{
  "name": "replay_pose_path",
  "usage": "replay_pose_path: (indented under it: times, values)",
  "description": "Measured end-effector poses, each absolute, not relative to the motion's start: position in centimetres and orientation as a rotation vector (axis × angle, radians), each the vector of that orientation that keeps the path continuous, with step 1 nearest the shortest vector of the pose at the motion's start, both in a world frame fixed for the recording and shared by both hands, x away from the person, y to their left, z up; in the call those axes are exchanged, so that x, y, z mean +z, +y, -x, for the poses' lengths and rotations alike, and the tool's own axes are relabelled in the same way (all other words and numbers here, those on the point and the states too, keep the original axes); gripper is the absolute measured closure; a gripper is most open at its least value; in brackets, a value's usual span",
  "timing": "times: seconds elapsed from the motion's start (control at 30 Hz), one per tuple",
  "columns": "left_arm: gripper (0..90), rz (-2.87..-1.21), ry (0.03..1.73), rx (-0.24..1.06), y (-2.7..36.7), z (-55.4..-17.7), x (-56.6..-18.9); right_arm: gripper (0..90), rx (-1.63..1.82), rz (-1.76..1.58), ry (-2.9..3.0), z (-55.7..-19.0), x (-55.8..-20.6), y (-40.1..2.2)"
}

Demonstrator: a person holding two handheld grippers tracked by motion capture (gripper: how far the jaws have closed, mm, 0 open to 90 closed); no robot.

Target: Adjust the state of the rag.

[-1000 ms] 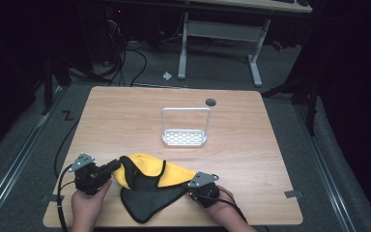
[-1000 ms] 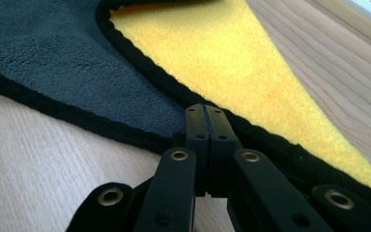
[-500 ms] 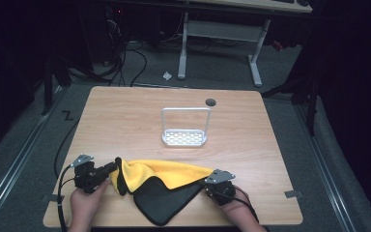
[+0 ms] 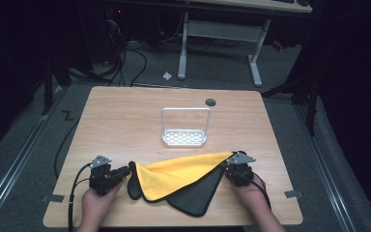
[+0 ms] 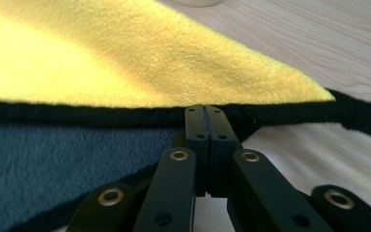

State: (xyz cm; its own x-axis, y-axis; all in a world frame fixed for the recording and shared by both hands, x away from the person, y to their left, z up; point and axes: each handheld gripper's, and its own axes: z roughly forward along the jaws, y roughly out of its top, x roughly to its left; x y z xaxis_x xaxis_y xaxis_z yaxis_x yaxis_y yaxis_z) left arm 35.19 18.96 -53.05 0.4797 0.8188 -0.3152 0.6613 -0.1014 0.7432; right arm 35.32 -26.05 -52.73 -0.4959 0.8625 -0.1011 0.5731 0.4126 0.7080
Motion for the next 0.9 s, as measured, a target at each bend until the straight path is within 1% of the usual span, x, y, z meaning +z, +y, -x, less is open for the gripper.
replay_pose_path:
  times: [0.03,0.07,0.1,0.13,0.23,0.3,0.33,0.5,0.57,0.6,0.63,0.77,0.9]
  values:
    - [76.7,-1.829,1.251,0.225,18.9,-35.1,-53.0,87.8,0.851,-1.221,2.217,-35.3,-52.7,-26.1]
    - [71.5,-1.823,1.256,0.234,19.0,-34.8,-52.8,83.5,0.869,-1.216,2.207,-35.0,-52.4,-26.0]
    - [68.1,-1.823,1.256,0.234,19.0,-34.8,-52.8,81.7,0.885,-1.206,2.203,-34.6,-52.2,-25.8]
    - [68.1,-1.815,1.256,0.247,19.1,-34.6,-52.6,81.7,0.885,-1.206,2.203,-34.6,-52.2,-25.8]
    - [59.5,-1.776,1.263,0.300,19.6,-33.1,-51.6,77.6,0.958,-1.153,2.202,-32.5,-51.2,-25.0]
    - [57.6,-1.773,1.259,0.319,19.7,-32.7,-51.3,76.8,0.970,-1.150,2.209,-32.0,-51.1,-24.8]
    - [57.1,-1.762,1.258,0.338,19.7,-32.0,-50.8,74.1,0.993,-1.141,2.233,-31.3,-51.1,-24.2]
    - [56.5,-1.729,1.266,0.353,20.4,-31.1,-50.5,71.0,0.989,-1.089,2.262,-30.3,-51.0,-23.1]
    - [58.9,-1.726,1.251,0.342,20.4,-30.6,-50.5,69.5,1.003,-1.073,2.272,-30.0,-51.0,-22.5]
    - [62.5,-1.726,1.251,0.342,20.4,-30.6,-50.5,69.2,1.002,-1.065,2.275,-30.0,-51.0,-22.4]
    - [64.1,-1.718,1.243,0.345,19.9,-30.4,-50.2,69.0,1.002,-1.063,2.277,-30.0,-51.0,-22.3]
    - [65.0,-1.702,1.191,0.391,19.1,-29.8,-49.3,68.6,0.990,-1.067,2.292,-30.2,-51.4,-22.2]
    - [65.9,-1.694,1.125,0.356,18.3,-29.3,-48.4,68.3,1.004,-1.073,2.287,-30.3,-51.4,-22.3]
